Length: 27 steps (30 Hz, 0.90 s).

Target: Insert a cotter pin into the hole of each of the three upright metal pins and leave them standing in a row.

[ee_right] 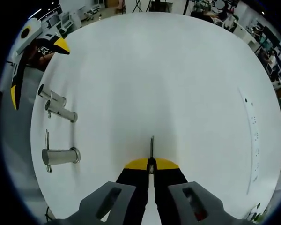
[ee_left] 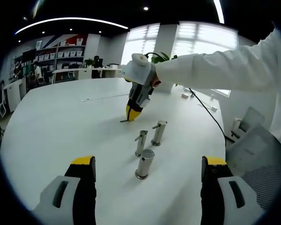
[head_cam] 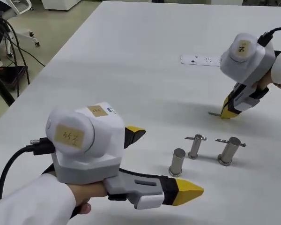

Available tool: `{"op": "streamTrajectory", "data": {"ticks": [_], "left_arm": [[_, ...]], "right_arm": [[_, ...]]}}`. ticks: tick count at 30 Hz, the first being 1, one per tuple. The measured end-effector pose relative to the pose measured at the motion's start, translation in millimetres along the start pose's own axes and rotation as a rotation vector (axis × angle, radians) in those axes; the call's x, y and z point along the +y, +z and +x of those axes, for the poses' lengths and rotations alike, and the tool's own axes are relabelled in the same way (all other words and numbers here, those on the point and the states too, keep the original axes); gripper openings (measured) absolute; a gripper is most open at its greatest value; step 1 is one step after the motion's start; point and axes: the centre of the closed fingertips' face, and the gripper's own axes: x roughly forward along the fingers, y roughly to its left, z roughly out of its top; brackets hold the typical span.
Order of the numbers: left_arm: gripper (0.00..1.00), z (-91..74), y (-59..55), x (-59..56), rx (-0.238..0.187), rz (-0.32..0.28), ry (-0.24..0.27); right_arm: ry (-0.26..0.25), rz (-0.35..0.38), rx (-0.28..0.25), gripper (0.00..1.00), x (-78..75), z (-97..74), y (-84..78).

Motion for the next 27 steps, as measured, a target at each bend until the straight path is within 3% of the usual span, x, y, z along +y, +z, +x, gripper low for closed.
{"op": "streamTrajectory", "data": {"ticks": [8,18,27], "left_arm": [[0.92,-0.9,-4.6,-2.3,0.018,0.001,-0.007],[0.91,-4.0,-5.6,-1.7,0.019,-0.01,0.002],[0.91,-3.3,-5.3,-2.1,0.022,-0.012,-0.005]], "right_arm": [[-0.014,0.019,0.008,0.0,4.0,-1.7,0.8],[-0.012,-0.037,0.04,0.0,9.3,-4.8,-3.2],[-0.064,-0.073,0.006,0.0,11.6,-32.2,1.2]]}}
